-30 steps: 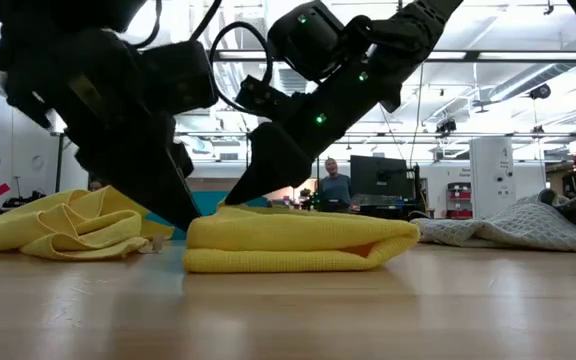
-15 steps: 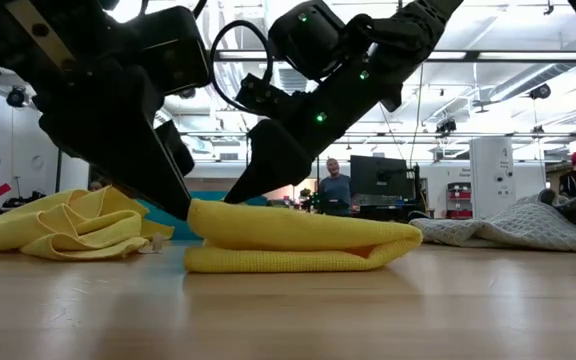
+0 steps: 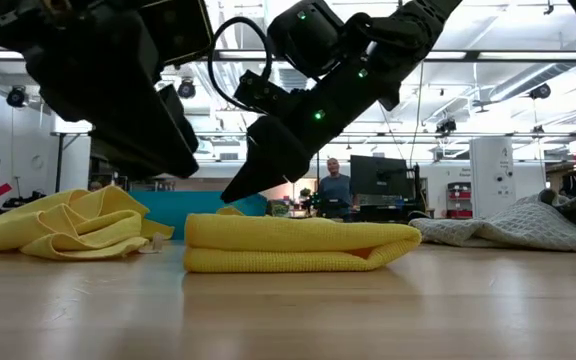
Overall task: Fold microfiber towels
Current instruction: Fold the right yellow microfiber towel
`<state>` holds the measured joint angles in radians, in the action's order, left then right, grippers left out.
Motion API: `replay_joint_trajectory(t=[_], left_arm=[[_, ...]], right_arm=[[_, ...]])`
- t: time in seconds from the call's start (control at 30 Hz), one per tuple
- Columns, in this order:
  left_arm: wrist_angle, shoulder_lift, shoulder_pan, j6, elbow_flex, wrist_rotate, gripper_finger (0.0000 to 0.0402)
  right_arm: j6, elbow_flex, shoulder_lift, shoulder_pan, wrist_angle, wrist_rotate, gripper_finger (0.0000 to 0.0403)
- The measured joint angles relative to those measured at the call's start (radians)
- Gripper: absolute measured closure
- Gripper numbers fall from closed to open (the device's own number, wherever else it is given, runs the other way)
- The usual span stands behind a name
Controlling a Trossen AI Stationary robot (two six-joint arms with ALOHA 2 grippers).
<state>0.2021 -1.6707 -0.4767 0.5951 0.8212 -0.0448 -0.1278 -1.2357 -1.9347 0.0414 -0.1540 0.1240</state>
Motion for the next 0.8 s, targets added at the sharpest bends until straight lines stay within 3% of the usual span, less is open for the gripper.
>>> replay_joint_trajectory(t=[0.1, 0.23, 0.33, 0.53, 0.8], left_arm=[[0.000, 0.003, 0.000, -0.006, 0.002, -0.049, 0.0364], [-0.001, -0.008, 0.005, -0.005, -0.006, -0.215, 0.0364], [0.000, -0.026, 0.008, -0.005, -0.006, -0.281, 0.0364], [0.065, -0.092, 0.012, 0.003, -0.007, -0.283, 0.0364], [0.064, -0.127, 0.012, 0.142, -0.017, -0.172, 0.0364]], right_arm=[[-0.001, -0.004, 0.008, 0.000, 0.007, 0.000, 0.0304], [0.003, 0.002, 0.046, 0.005, 0.038, 0.001, 0.0288], [0.019, 0.025, 0.084, 0.019, 0.059, 0.005, 0.0288], [0.091, 0.116, 0.161, 0.067, 0.062, 0.007, 0.0304], [0.204, 0.273, 0.188, 0.119, -0.038, 0.013, 0.0312]])
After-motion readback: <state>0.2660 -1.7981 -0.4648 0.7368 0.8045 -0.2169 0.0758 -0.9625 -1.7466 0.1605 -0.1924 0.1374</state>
